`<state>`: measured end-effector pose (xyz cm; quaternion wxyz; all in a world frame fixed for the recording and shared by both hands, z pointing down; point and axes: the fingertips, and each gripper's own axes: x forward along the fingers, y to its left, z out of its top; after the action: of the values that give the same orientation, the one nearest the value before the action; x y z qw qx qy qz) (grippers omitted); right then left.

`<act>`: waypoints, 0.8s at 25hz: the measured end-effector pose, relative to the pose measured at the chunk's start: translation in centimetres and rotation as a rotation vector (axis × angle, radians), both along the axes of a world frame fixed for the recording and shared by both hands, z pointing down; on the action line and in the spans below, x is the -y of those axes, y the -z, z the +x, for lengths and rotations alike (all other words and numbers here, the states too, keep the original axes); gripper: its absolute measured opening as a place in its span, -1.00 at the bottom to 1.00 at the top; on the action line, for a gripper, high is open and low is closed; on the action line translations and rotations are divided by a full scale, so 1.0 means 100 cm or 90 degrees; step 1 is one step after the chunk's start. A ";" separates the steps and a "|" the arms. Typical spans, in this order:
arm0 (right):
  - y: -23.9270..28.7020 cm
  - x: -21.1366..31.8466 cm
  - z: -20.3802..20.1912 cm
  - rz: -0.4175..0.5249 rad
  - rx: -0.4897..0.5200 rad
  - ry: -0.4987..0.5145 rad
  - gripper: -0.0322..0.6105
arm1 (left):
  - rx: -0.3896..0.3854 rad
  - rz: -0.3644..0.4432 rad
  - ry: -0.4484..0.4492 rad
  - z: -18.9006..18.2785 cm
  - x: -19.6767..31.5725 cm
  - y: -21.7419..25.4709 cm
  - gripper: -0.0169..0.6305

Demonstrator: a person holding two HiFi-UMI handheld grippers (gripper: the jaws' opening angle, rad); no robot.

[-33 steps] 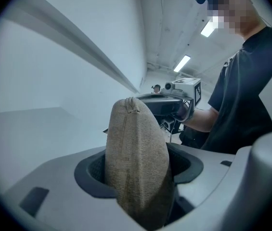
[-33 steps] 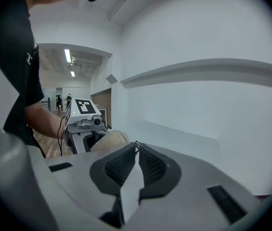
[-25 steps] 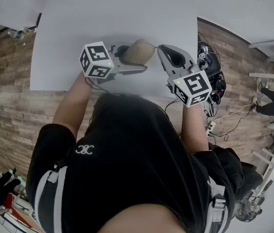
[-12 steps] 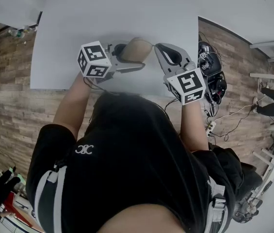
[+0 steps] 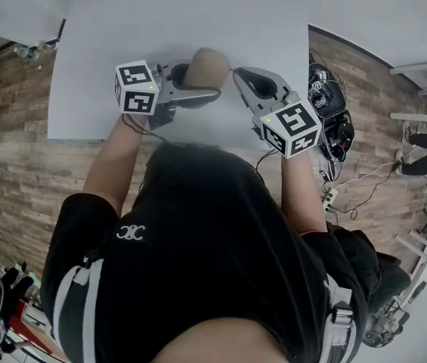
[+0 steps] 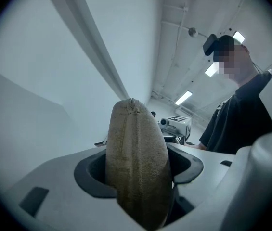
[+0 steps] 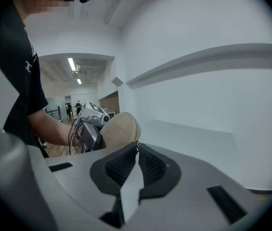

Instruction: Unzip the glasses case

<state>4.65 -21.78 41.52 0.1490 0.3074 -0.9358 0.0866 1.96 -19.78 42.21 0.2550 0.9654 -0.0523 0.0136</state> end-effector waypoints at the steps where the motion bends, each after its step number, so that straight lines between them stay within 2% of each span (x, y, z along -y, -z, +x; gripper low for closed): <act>1: -0.001 -0.002 -0.002 -0.002 0.000 0.003 -0.80 | -0.011 -0.004 0.001 -0.002 0.000 0.002 -0.04; 20: -0.040 -0.025 -0.015 -0.034 -0.068 0.049 -0.81 | -0.129 -0.084 0.075 -0.009 0.027 0.021 -0.04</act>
<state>3.14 -19.26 45.55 0.2102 0.2715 -0.9349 0.0892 1.05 -22.49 40.11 0.3220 0.9383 -0.0816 -0.0957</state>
